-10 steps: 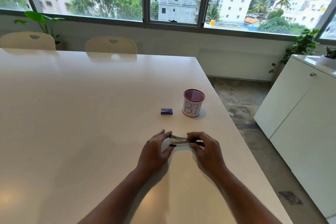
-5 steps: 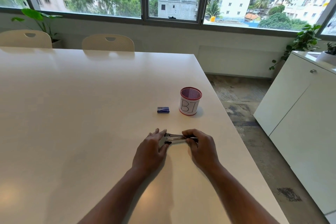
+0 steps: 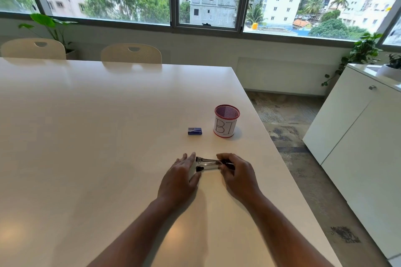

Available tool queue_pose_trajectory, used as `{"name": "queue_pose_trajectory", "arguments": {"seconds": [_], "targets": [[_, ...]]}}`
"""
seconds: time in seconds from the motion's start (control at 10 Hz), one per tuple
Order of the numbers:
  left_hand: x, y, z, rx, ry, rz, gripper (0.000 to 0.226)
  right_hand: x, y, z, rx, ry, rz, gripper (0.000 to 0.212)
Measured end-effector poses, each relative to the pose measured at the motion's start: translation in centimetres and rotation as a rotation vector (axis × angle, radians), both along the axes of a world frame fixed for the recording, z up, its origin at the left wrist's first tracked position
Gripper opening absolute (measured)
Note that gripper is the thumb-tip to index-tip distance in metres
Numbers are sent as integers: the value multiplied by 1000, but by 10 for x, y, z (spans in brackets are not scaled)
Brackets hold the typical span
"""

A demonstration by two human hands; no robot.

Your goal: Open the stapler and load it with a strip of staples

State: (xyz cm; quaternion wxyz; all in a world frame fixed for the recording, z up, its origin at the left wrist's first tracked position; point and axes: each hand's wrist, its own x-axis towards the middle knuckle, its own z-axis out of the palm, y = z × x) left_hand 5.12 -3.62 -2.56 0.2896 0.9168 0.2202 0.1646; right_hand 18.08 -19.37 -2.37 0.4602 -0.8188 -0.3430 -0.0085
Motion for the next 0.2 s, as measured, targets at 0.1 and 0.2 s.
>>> {"name": "queue_pose_trajectory", "arguments": {"seconds": [0.1, 0.2], "targets": [[0, 3, 4, -40, 22, 11, 72, -1, 0, 4, 0, 38, -8, 33], [5, 7, 11, -59, 19, 11, 75, 5, 5, 15, -14, 65, 11, 36]]}}
